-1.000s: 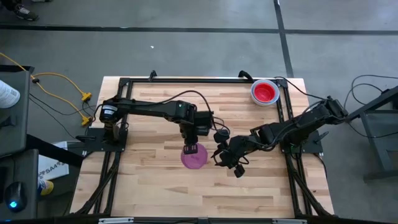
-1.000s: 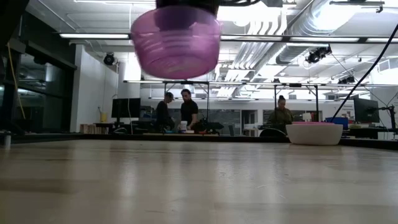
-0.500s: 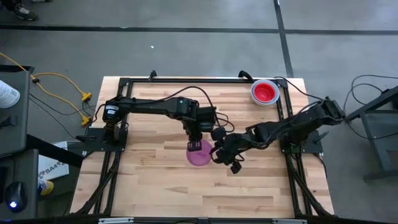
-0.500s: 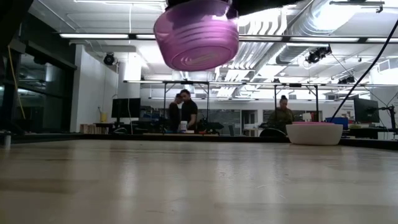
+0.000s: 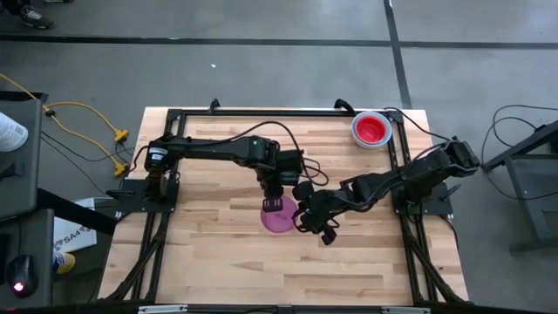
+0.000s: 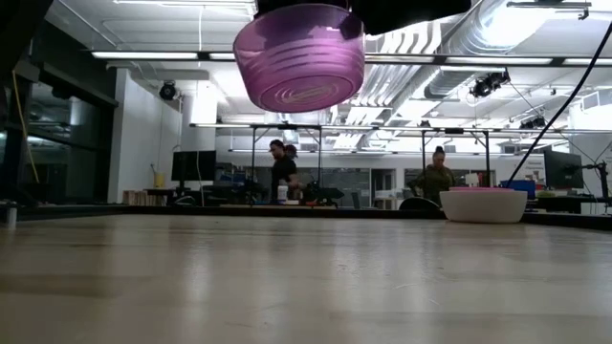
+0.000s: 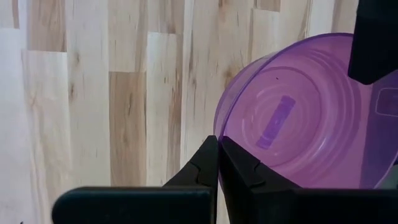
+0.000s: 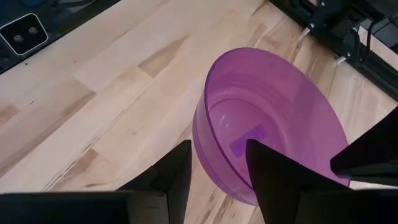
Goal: Nest bowls inside each other
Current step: Stack the purple bowl on the red bowl
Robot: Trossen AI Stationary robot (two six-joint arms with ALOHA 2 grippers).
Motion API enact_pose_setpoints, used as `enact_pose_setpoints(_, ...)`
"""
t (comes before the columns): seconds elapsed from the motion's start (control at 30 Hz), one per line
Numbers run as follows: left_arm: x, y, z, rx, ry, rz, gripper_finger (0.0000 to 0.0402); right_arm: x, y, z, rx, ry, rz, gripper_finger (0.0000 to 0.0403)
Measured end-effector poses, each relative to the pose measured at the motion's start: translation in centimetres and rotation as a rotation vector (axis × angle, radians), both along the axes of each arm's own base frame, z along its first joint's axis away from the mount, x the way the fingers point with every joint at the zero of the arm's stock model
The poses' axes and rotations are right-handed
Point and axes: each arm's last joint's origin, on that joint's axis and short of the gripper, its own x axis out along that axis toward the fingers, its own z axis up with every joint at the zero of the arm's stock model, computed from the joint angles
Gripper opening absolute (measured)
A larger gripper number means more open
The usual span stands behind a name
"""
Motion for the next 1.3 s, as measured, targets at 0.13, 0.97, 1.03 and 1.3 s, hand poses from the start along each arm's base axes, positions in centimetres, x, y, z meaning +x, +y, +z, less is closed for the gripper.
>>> enact_pose_setpoints(0.13,0.0,-0.1,0.0,-0.029,-0.007,-0.03,0.0,0.0,0.1,0.0,0.006,-0.005,0.022,0.0136)
enact_pose_setpoints(0.97,0.3,2.1,-0.8,-0.117,0.035,-0.003,0.0,-0.4,-0.4,-0.4,-0.134,0.038,-0.002,0.0096)
enact_pose_setpoints(1.03,0.3,2.2,-1.3,-0.14,0.06,-0.012,0.0,-0.5,-0.4,-0.1,-0.144,0.065,-0.002,0.0096)
enact_pose_setpoints(1.3,0.8,2.1,-2.1,-0.143,0.057,-0.05,0.0,0.8,-0.1,-0.4,-0.196,0.163,-0.029,0.0096)
